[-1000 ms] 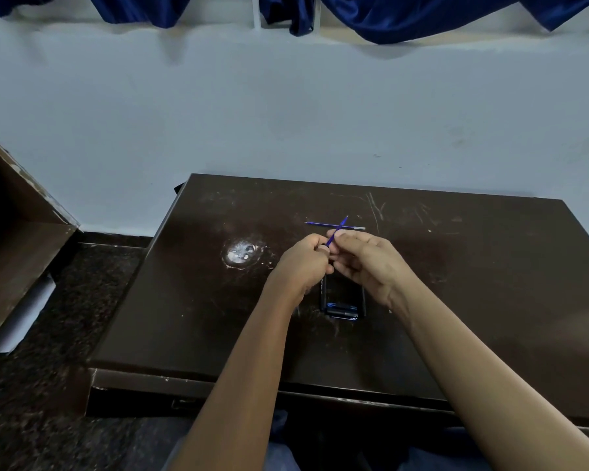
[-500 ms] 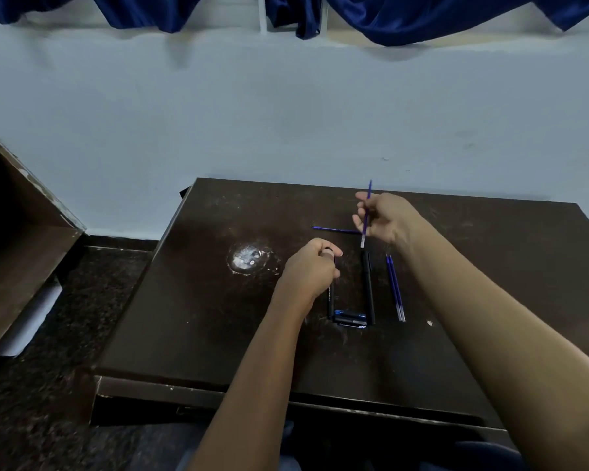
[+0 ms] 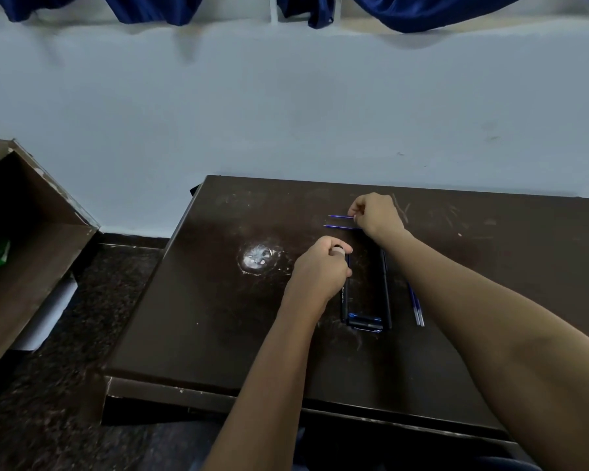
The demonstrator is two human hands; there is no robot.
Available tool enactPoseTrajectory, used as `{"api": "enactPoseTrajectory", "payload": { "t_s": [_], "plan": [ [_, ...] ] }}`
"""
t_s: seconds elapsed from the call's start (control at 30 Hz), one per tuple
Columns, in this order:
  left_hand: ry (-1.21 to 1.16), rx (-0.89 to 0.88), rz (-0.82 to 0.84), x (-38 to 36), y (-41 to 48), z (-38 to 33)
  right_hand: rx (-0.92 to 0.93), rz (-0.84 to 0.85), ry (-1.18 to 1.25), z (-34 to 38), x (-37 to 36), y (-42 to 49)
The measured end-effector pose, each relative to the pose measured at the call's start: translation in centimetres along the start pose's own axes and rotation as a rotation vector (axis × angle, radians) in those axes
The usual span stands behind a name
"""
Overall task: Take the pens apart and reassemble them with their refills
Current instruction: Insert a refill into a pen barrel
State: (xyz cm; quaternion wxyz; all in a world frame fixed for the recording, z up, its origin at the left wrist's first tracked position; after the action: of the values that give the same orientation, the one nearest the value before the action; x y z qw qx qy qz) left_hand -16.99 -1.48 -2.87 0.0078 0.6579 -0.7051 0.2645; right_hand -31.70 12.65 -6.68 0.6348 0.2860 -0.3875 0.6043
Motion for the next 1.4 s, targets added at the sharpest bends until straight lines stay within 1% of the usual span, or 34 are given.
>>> {"api": "enactPoseTrajectory", "payload": {
  "t_s": [0.2, 0.83, 0.97, 1.07, 1.23, 1.4],
  "plan": [
    [0.015, -0.006, -0.02, 0.3, 0.1, -0.1, -0.002, -0.006, -0.032, 0.0, -1.0, -0.5],
    [0.014, -0.014, -0.006, 0.0, 0.1, -0.1, -0.005, -0.029, -0.099, 0.6, -1.5, -1.3],
    [0.005, -0.006, 0.003, -0.2, 0.2, -0.1, 0.005, -0.028, -0.049, 0.6, -1.0, -1.6],
    [0.01, 0.012, -0.007, -0.1, 0.3, 0.0, -0.012, -0.073, 0.034, 0.4, 0.1, -2.4],
    [0.022, 0.102, 0.001, 0.0, -0.2, 0.2, -0.128, -0.144, 0.238, -1.4, 0.7, -5.0],
    [0.034, 0.11, 0.024, -0.3, -0.6, 0.2, -0.217, -0.184, 0.274, -3.4, 2.2, -8.2]
  ]
}}
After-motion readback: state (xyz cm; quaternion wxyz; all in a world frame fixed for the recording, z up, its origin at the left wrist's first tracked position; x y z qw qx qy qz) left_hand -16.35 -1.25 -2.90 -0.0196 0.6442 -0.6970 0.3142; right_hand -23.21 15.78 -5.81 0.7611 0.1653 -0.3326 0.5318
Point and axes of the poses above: each hand's wrist, its own y-axis towards the middle knuckle, its own x-axis out of the back of the hand, z = x × y, the point moved 10 cm from there along y, towards the middle knuckle, and after that the axes turned 3 degrees about -x, right-handed, at the moved point
